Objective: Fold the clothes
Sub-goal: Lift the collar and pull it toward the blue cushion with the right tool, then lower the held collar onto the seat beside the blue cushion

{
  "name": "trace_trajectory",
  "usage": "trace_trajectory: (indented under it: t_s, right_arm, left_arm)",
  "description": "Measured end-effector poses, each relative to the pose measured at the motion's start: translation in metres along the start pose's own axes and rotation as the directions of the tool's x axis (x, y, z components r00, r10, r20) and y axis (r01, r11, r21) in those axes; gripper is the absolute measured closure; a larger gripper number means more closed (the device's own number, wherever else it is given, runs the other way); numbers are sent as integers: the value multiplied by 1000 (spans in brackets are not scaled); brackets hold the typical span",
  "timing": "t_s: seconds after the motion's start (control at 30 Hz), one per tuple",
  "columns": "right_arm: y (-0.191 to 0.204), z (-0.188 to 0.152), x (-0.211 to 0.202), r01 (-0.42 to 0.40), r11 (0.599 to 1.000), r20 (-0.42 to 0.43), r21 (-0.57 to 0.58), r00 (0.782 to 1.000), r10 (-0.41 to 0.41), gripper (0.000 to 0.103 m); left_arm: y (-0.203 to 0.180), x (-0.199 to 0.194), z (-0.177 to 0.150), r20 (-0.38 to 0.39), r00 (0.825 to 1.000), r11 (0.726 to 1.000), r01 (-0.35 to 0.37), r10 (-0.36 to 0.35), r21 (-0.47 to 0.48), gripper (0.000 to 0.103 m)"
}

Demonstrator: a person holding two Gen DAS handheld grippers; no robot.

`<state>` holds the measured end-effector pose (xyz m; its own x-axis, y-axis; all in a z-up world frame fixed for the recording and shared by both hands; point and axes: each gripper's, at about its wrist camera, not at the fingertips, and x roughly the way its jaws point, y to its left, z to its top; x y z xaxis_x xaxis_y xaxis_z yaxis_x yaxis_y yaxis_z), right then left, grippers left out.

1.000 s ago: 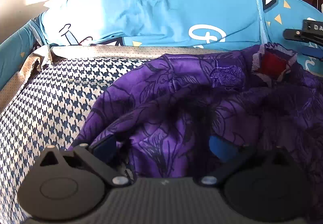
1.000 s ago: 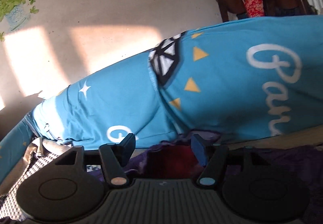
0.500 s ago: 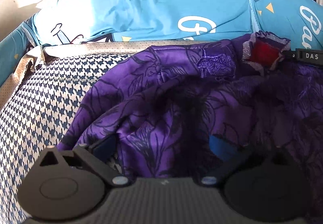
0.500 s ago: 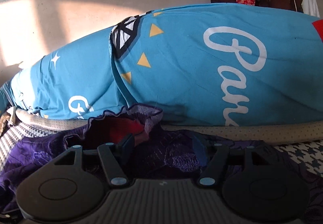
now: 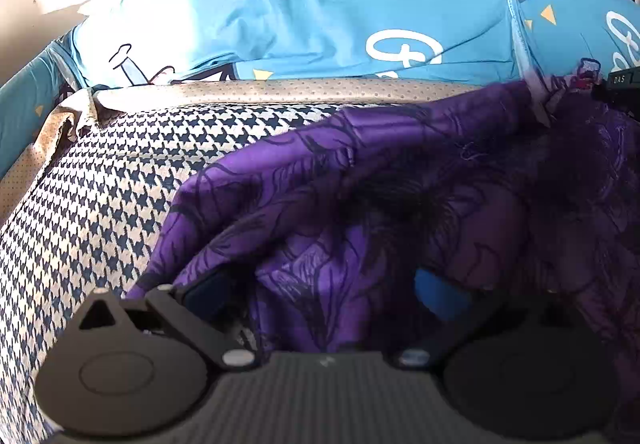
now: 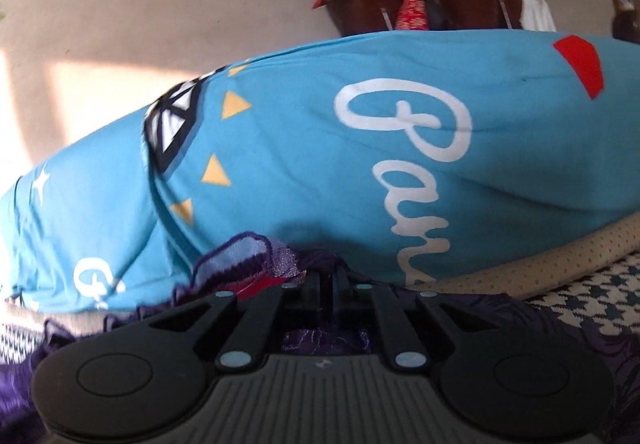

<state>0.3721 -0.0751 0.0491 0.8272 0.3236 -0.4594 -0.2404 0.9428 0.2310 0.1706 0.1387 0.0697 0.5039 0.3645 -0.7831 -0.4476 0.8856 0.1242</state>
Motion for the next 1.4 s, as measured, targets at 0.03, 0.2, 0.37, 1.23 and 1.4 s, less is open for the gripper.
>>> trace_trajectory:
  t_s: [0.03, 0.2, 0.37, 1.23, 1.4]
  right_arm:
    - [-2, 1, 2, 16, 999, 3, 39, 1000, -17, 96]
    - [14, 0, 6, 65, 998, -30, 1, 997, -65, 85]
    - [20, 18, -23, -34, 999, 31, -26, 999, 35, 73]
    - [99, -53, -55, -573, 729, -368, -373, 813, 451, 80]
    - [117, -69, -47, -520, 720, -370, -460, 849, 377, 80]
  left_arm:
    - [1, 0, 1, 0, 1000, 1000, -1, 1, -3, 0]
    - [9, 0, 4, 1, 1000, 1000, -6, 6, -20, 0]
    - [16, 0, 7, 3, 1000, 999, -11, 11, -36, 0]
    - [29, -9, 13, 40, 999, 998, -19, 22, -65, 0]
    - [31, -10, 12, 44, 999, 998, -22, 24, -57, 0]
